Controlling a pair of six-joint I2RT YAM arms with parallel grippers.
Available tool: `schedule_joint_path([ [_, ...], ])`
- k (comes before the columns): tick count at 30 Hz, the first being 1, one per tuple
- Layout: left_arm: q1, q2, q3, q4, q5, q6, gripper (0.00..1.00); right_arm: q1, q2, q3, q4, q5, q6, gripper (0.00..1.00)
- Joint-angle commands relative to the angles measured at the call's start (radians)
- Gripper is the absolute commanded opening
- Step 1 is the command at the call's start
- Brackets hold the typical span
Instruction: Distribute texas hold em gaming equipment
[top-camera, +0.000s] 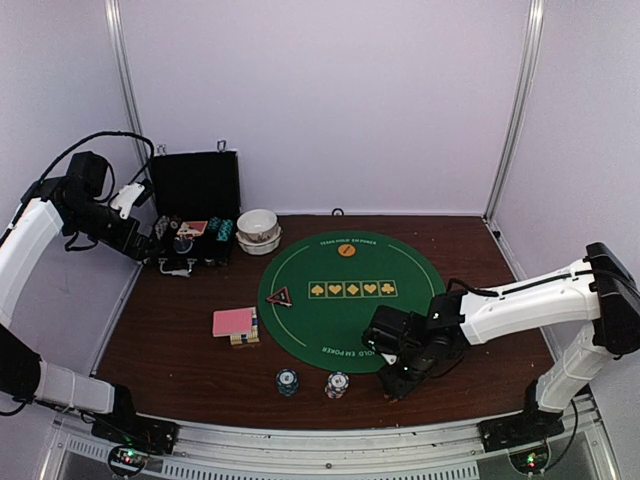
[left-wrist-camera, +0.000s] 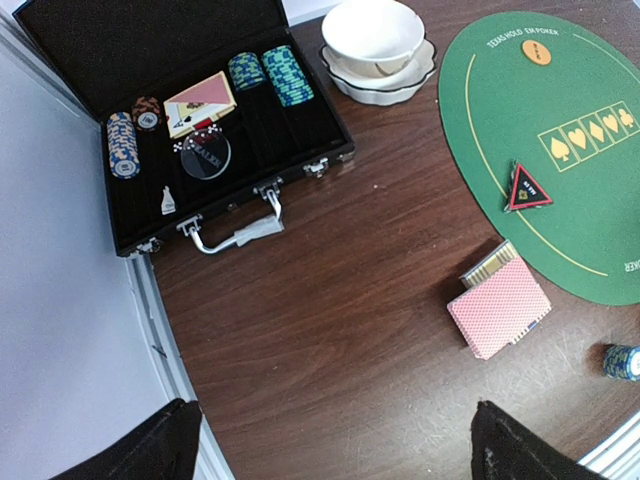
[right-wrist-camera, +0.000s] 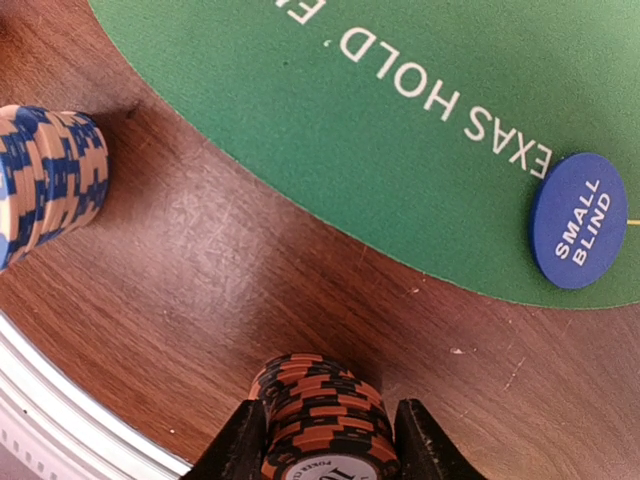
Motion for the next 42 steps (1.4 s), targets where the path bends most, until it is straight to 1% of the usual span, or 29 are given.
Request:
schedule_joint_path([
  [1, 0.007, -0.020, 0.025, 0.006, 0.014, 0.011, 0.98, 0.012, -0.016, 0.041, -0.030, 0.018, 0.006, 0.35],
  [5, 0.007, -0.021, 0.024, 0.003, 0.014, 0.013, 0.98, 0.018, -0.015, 0.063, -0.050, 0.018, 0.003, 0.35],
  [9, 0.007, -0.025, 0.024, 0.002, 0.015, 0.014, 0.98, 0.022, -0.016, 0.098, -0.080, 0.027, -0.002, 0.29],
  [15, 0.007, -0.027, 0.022, 0.002, 0.013, 0.020, 0.98, 0.013, 0.000, 0.228, -0.164, 0.106, -0.029, 0.28],
  [18, 0.007, -0.027, 0.024, -0.003, 0.008, 0.020, 0.97, -0.031, 0.027, 0.330, -0.205, 0.137, -0.050, 0.26],
  [21, 0.007, -0.027, 0.025, -0.003, 0.012, 0.021, 0.98, -0.110, 0.069, 0.424, -0.209, 0.160, -0.079, 0.24],
  [28, 0.007, -0.027, 0.023, -0.003, 0.026, 0.019, 0.98, -0.334, 0.279, 0.701, -0.160, 0.175, -0.155, 0.22],
  [31, 0.007, -0.024, 0.015, -0.009, 0.052, 0.013, 0.97, -0.404, 0.393, 0.823, -0.138, 0.175, -0.178, 0.22],
  [35, 0.007, -0.013, 0.005, -0.012, 0.072, -0.001, 0.97, -0.483, 0.551, 0.990, -0.122, 0.164, -0.197, 0.22],
  [42, 0.007, -0.015, -0.005, -0.011, 0.066, 0.005, 0.98, -0.563, 0.751, 1.188, -0.104, 0.160, -0.200, 0.23],
])
